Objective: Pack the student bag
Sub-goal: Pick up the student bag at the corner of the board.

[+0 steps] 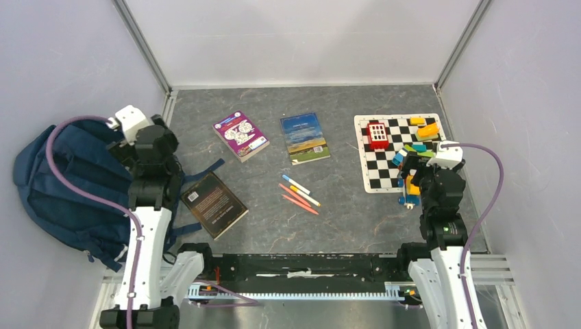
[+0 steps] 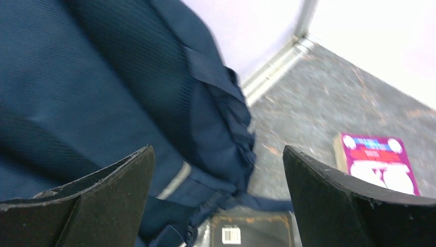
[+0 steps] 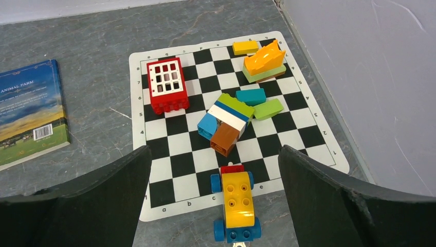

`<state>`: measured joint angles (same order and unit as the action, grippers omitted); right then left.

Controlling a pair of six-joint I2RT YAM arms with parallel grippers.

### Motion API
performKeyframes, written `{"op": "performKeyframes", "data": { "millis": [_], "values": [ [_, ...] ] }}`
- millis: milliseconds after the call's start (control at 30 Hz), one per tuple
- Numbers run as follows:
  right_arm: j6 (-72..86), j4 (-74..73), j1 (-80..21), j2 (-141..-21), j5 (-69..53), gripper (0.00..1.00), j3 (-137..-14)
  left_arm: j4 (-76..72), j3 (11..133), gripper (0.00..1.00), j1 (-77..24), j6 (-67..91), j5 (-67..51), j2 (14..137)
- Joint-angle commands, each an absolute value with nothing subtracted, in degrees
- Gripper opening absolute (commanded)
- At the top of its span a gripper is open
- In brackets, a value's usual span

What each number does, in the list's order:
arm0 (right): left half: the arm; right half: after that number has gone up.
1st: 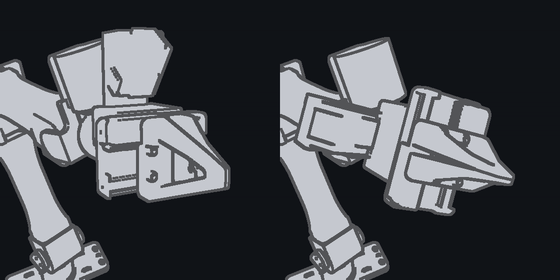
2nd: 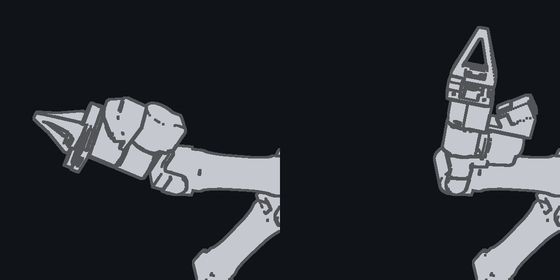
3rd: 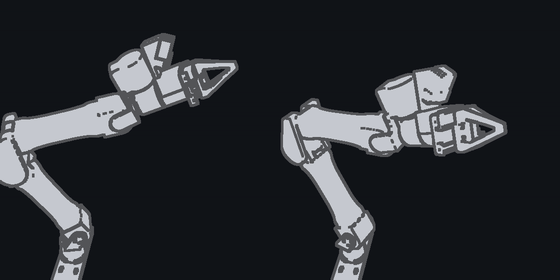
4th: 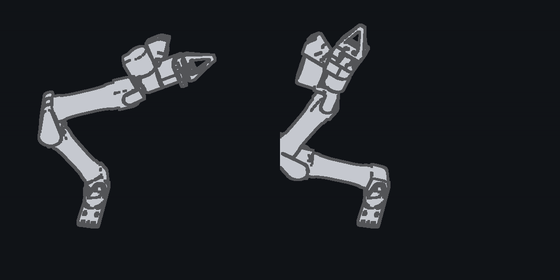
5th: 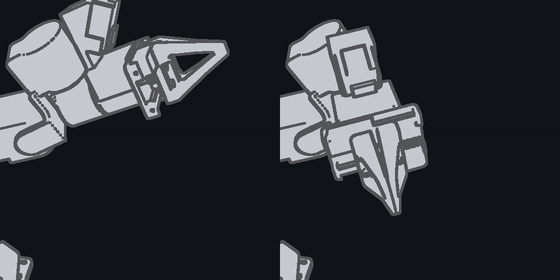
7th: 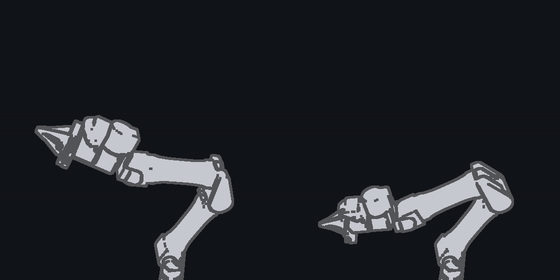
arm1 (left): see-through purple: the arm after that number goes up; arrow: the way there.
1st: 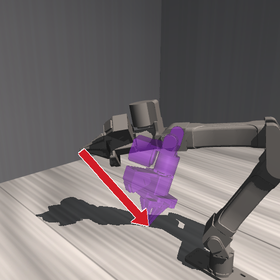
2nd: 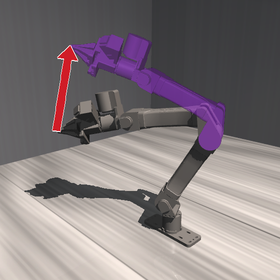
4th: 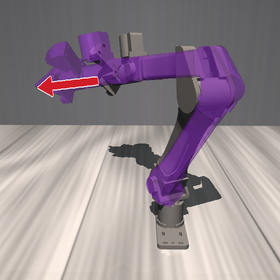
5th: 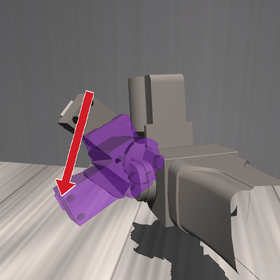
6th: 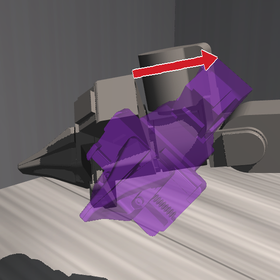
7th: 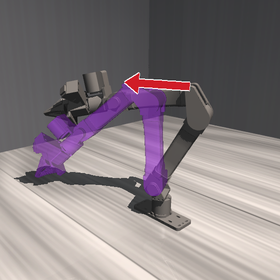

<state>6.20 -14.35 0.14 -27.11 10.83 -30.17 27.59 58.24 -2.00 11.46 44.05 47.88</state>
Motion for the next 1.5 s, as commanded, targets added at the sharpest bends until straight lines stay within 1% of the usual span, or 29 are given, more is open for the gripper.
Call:
{"op": "performKeyframes", "data": {
  "millis": [0, 67, 167, 333, 467, 600, 733, 900, 1000, 1100, 1133, 1200, 1233, 1267, 1300, 1400, 1433, 1467],
  "values": [
    [6.15, -13.05, 0.27, -27.51, 11.27, 0.98, -30.94, 19.55, 61.94, 1.00, 6.74, 9.64, 44.63, 48.60],
    [6.11, -13.04, 0.33, -27.83, 11.08, 0.98, -30.85, 20.95, 63.57, 1.00, 11.33, 11.19, 42.21, 50.40],
    [6.19, -13.09, 0.34, -28.23, 11.03, 0.98, -30.83, 21.51, 63.51, 1.00, 16.34, 14.12, 42.04, 50.28],
    [6.00, -13.38, 0.30, -28.72, 10.99, 0.98, -30.98, 17.62, 61.66, 1.00, 16.85, 11.10, 47.57, 50.61],
    [5.83, -13.64, 0.31, -29.03, 11.05, 0.98, -31.28, 18.44, 62.05, 1.00, 18.89, 12.73, 50.38, 50.88],
    [5.73, -13.62, 0.33, -29.35, 10.99, 0.98, -31.33, 15.95, 60.95, 1.00, 19.32, 10.65, 53.69, 51.46],
    [5.76, -13.67, 0.34, -30.12, 10.50, 0.98, -31.29, 15.99, 58.82, 1.00, 20.32, 14.22, 55.57, 51.23],
    [5.80, -13.72, 0.29, -29.98, 9.98, 0.98, -31.11, 13.80, 57.44, 1.00, 21.87, 14.49, 47.76, 52.93],
    [5.86, -13.82, 0.32, -29.57, 9.98, 0.98, -31.11, 13.54, 56.95, 0.99, 23.00, 14.89, 45.35, 52.50],
    [5.85, -13.81, 0.34, -29.36, 10.03, 0.98, -31.03, 11.95, 55.81, 0.89, 23.38, 13.85, 42.42, 51.66],
    [5.88, -13.86, 0.35, -29.34, 9.98, 0.98, -31.03, 11.88, 55.81, 0.78, 23.37, 13.66, 41.53, 51.82],
    [5.84, -13.91, 0.27, -29.40, 9.86, 0.98, -31.11, 12.01, 56.19, 0.52, 23.37, 13.47, 40.05, 52.12],
    [5.83, -13.92, 0.34, -29.37, 9.78, 0.98, -31.20, 12.20, 56.54, 0.41, 23.37, 13.37, 39.16, 51.83],
    [5.81, -13.90, 0.32, -29.37, 9.80, 0.98, -31.20, 12.30, 56.75, 0.31, 23.39, 13.13, 38.14, 51.21],
    [5.81, -13.94, 0.35, -29.37, 9.66, 0.98, -31.21, 12.30, 57.09, 0.24, 23.34, 12.95, 36.63, 50.81],
    [5.87, -13.91, 0.34, -29.68, 8.91, 0.98, -31.29, 13.81, 59.86, 0.08, 23.20, 12.15, 30.71, 50.86],
    [5.78, -13.91, 0.33, -29.79, 8.60, 0.98, -31.42, 14.55, 61.29, 0.03, 23.20, 11.93, 28.22, 51.03],
    [5.78, -13.89, 0.29, -29.96, 8.24, 0.98, -31.53, 15.16, 63.18, 0.02, 23.12, 11.66, 25.26, 51.04]
  ]
}}
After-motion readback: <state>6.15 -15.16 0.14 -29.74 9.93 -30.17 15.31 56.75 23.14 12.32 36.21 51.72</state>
